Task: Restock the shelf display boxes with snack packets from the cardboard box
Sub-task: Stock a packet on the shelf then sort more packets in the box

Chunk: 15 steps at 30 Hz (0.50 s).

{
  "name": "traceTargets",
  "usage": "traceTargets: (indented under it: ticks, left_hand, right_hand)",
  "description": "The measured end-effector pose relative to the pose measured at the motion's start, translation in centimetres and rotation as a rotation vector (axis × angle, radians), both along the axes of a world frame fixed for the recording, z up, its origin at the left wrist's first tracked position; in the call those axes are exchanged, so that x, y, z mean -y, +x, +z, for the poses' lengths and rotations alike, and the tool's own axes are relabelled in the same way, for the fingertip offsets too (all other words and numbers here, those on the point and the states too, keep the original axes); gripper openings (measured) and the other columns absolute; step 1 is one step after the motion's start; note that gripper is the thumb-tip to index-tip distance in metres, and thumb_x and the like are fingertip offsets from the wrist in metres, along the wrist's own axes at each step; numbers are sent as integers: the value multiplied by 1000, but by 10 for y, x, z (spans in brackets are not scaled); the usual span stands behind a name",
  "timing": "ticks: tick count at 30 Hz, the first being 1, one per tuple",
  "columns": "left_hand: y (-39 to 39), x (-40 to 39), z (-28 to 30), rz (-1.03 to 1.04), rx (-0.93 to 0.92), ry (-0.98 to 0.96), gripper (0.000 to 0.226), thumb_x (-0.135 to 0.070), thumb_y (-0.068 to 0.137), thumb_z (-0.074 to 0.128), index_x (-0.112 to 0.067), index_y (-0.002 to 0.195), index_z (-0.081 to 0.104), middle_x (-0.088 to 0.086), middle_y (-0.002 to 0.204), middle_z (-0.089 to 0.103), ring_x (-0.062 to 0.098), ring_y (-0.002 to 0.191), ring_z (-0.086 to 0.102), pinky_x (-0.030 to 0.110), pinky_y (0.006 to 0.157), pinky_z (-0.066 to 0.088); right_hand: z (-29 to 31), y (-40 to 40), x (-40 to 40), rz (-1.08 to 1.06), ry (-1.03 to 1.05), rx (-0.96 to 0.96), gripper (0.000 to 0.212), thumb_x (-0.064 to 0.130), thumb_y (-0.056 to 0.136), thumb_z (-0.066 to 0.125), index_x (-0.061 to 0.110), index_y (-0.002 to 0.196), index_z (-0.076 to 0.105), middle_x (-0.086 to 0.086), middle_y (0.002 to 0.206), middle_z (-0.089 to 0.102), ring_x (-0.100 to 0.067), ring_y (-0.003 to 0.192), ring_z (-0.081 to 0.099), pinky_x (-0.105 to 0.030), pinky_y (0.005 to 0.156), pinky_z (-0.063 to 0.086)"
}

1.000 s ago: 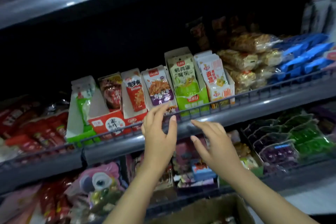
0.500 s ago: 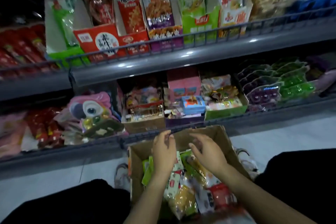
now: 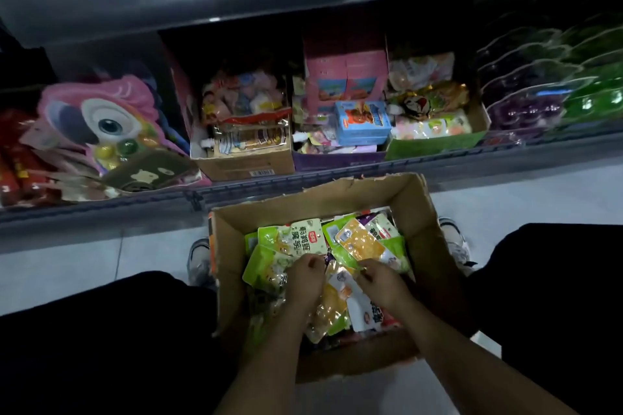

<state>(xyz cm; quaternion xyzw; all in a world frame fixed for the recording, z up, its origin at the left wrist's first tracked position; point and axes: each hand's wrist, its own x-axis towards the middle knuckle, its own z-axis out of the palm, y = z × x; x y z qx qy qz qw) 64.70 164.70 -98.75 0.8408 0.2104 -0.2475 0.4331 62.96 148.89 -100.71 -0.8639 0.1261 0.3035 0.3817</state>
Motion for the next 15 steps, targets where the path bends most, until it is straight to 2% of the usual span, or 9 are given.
traceTargets:
  ticks: [4,6,8,10,13,15]
  left_hand:
    - [-8,-2,-27,-50,-89,-6,29,-25,98,45,-8,109,64,12,110,66,28,103,59,28,79,43]
    - [-10,-1,-34,-47,-124,-22,30,-25,98,46,-9,117,63,12,115,64,28,105,59,28,82,44]
    - [-11,1,-39,-23,-149,-20,30,-20,97,49,-8,123,60,12,120,62,27,108,58,27,84,44]
    - [-12,4,-45,-2,-130,-9,28,-11,94,53,-2,119,62,14,119,63,27,109,58,25,87,43]
    - [-12,6,-50,70,-104,-23,21,4,86,59,7,106,65,19,104,67,23,100,59,18,80,40]
    - [-11,8,-51,146,-126,-72,18,16,80,60,8,96,65,12,84,64,19,90,53,17,73,40]
  right_hand:
    - [-18,-5,-2,16,60,-74,45,26,91,58,8,132,52,-11,130,58,-24,115,56,-31,96,46]
    - [-23,-6,-4,-8,83,-91,48,28,91,60,7,133,50,-10,134,55,-22,119,53,-31,100,43]
    - [-28,-7,-4,-39,91,-118,50,27,91,60,4,134,49,-10,136,52,-22,123,50,-28,102,39]
    - [-34,-8,-4,-59,88,-128,51,27,90,61,2,133,50,-11,137,52,-22,124,49,-25,101,36]
    - [-40,-8,-4,-76,85,-126,52,29,89,62,1,131,52,-13,134,54,-21,123,50,-26,102,37]
    - [-43,-8,-4,-94,86,-136,50,28,89,63,0,129,53,-13,132,55,-21,121,51,-25,100,37]
